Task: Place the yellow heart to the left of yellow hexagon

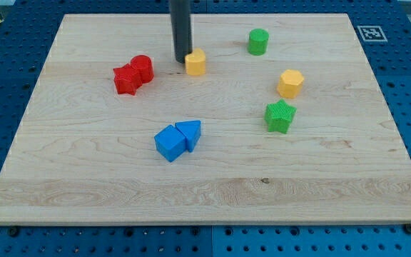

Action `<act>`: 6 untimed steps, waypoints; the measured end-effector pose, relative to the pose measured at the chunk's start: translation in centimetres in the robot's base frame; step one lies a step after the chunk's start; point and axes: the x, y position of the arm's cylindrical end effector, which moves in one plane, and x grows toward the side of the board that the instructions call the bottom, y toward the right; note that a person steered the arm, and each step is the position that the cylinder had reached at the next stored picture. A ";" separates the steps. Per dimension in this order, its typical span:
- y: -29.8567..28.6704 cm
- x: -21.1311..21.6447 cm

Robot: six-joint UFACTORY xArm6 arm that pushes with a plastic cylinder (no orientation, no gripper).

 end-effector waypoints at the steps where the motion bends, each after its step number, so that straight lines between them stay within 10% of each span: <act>1: 2.8 2.0; 6: 7.9 7.7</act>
